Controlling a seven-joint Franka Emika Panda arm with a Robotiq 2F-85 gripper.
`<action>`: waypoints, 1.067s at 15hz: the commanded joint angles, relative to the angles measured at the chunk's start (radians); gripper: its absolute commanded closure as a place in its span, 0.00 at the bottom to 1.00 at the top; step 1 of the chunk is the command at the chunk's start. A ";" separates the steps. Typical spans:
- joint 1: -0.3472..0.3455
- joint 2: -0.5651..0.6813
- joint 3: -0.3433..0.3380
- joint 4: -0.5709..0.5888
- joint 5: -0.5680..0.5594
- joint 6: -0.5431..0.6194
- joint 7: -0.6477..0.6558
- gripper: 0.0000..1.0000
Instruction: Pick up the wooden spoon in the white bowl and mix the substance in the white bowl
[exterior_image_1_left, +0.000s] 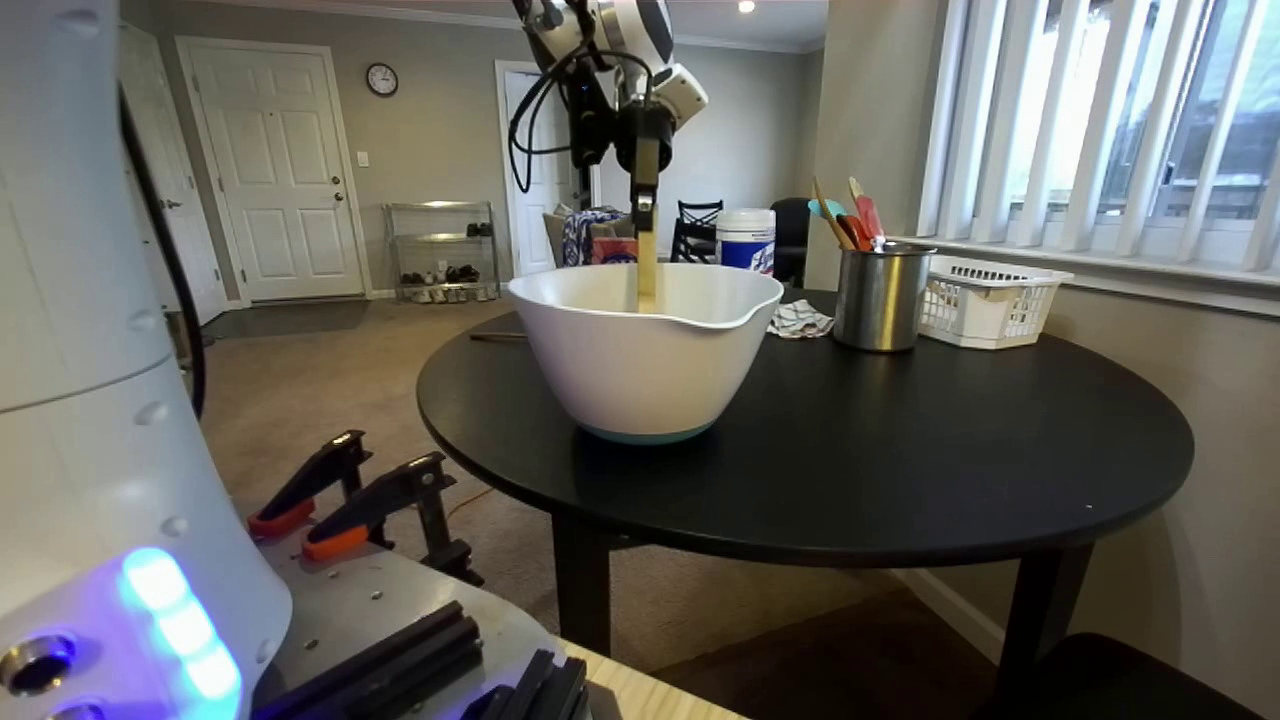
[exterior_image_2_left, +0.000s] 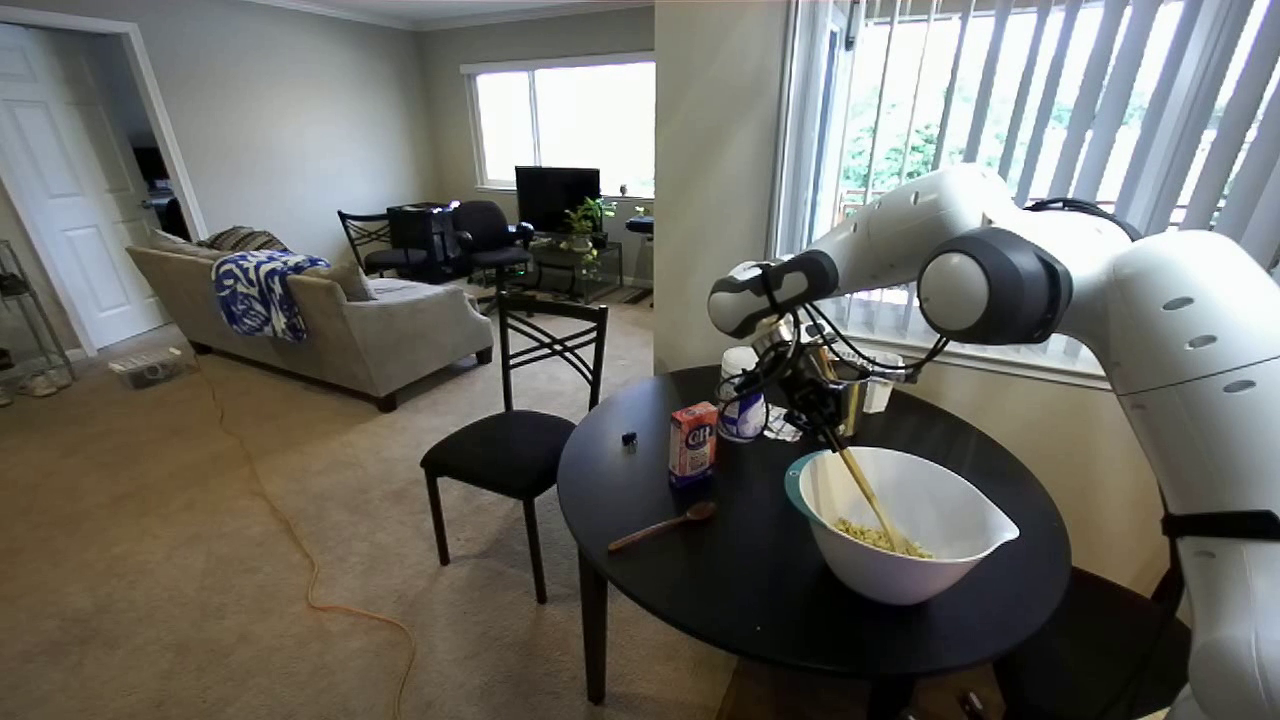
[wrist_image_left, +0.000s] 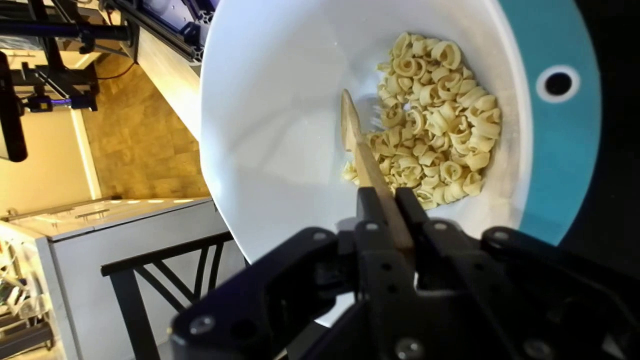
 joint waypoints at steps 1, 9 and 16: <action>0.002 -0.010 -0.002 0.005 -0.012 -0.024 -0.023 0.97; -0.022 -0.079 0.016 -0.004 0.087 0.017 0.008 0.97; -0.049 -0.213 -0.003 -0.062 0.229 -0.024 0.120 0.97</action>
